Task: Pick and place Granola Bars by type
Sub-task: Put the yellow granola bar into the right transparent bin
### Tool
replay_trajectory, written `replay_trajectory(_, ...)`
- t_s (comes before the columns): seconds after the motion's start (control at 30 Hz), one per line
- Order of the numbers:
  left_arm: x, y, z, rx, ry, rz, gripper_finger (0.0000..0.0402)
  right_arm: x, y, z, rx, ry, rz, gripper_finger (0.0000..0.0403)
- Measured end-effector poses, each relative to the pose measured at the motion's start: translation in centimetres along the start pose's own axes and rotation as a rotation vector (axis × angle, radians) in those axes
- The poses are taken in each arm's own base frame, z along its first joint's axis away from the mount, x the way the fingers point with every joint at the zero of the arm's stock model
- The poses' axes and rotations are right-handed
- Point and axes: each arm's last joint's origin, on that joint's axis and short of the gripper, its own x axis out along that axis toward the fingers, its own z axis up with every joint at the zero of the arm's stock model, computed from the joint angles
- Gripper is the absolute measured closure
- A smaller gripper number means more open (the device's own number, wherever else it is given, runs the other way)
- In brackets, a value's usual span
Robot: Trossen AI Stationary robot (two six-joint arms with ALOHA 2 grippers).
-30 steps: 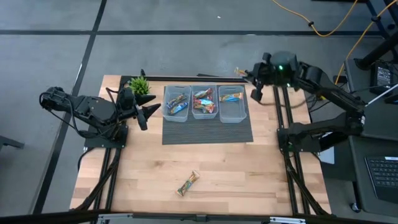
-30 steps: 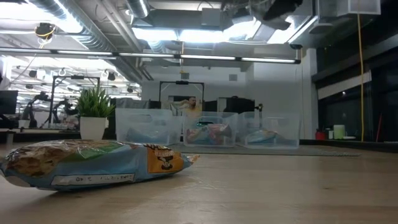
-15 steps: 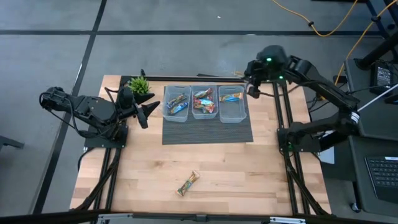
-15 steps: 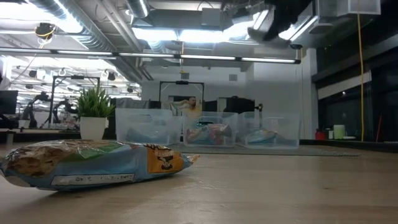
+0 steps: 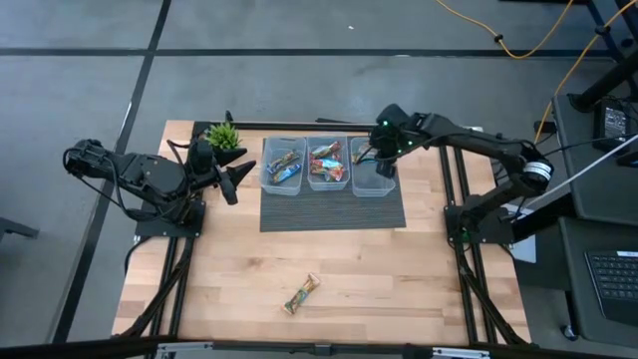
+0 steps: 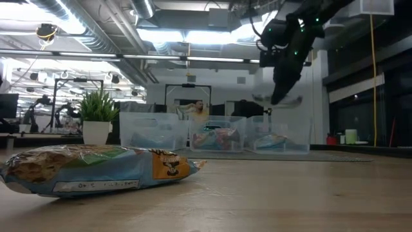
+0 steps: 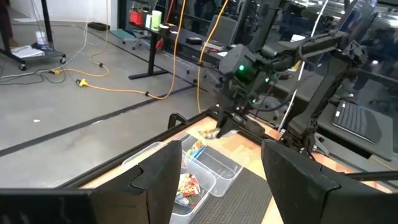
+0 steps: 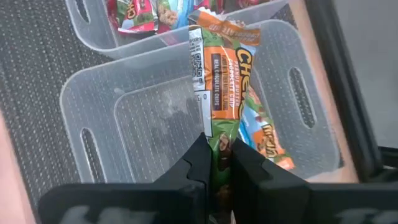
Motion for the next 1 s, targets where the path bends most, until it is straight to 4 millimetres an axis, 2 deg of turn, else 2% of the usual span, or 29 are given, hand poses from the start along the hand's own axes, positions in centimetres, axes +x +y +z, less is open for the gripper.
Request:
replay_trajectory(0.13, 0.0, 0.0, 0.0, 0.001, 0.0, 0.0, 0.0187, 0.8, 0.1, -0.6, 0.034, 0.01, 0.003, 0.0364)
replay_trajectory(0.33, 0.0, 0.0, 0.0, 0.004, -0.002, 0.004, 0.0187, 0.8, 0.1, -0.6, 0.045, 0.012, 0.003, 0.0356)
replay_trajectory(0.73, 0.0, 0.0, 0.0, 0.004, 0.001, -0.001, 0.0187, -1.0, -0.1, 1.1, 0.089, -0.052, -0.006, 0.0217)
replay_trajectory(0.87, 0.0, 0.0, 0.0, 0.004, 0.006, -0.009, 0.0187, -2.5, 1.2, 2.1, 0.054, -0.119, 0.142, 0.02)
replay_trajectory(1.0, 0.0, -0.1, -0.1, 0.008, 0.019, -0.029, 0.0187, -4.3, 4.7, 2.9, -0.054, -0.219, 0.399, 0.0202)
